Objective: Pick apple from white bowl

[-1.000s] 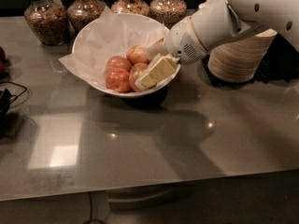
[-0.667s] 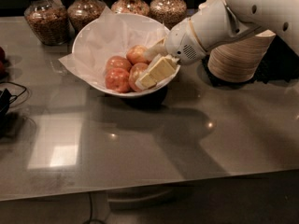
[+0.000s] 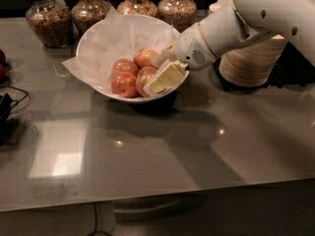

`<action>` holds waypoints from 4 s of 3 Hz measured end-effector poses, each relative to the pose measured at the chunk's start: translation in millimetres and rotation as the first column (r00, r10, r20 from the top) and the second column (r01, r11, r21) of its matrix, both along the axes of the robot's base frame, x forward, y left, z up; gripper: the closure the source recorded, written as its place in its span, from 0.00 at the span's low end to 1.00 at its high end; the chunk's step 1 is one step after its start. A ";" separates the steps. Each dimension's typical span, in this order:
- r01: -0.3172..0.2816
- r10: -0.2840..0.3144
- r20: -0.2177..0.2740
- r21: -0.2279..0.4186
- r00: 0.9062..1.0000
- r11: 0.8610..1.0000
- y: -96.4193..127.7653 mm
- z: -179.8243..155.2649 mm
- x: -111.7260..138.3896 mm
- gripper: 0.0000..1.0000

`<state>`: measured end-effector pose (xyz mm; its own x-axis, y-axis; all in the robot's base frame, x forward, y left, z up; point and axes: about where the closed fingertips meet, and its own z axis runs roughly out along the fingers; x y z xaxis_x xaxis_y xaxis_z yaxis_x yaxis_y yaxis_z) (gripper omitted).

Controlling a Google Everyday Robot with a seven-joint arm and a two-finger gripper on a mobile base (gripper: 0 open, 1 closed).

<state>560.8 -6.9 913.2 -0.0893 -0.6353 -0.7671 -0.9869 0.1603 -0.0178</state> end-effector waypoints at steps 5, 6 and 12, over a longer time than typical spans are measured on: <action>-0.036 0.036 0.001 0.012 0.999 0.999 11.9 -15.4 -0.6 0.74; -0.036 0.036 0.001 0.012 0.999 0.999 12.0 -15.5 -0.6 0.97; -0.170 0.134 0.207 0.170 0.969 0.971 12.7 114.6 -13.4 1.00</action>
Offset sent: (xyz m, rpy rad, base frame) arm 0.0003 0.0111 -0.0185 0.0143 -0.0088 0.0400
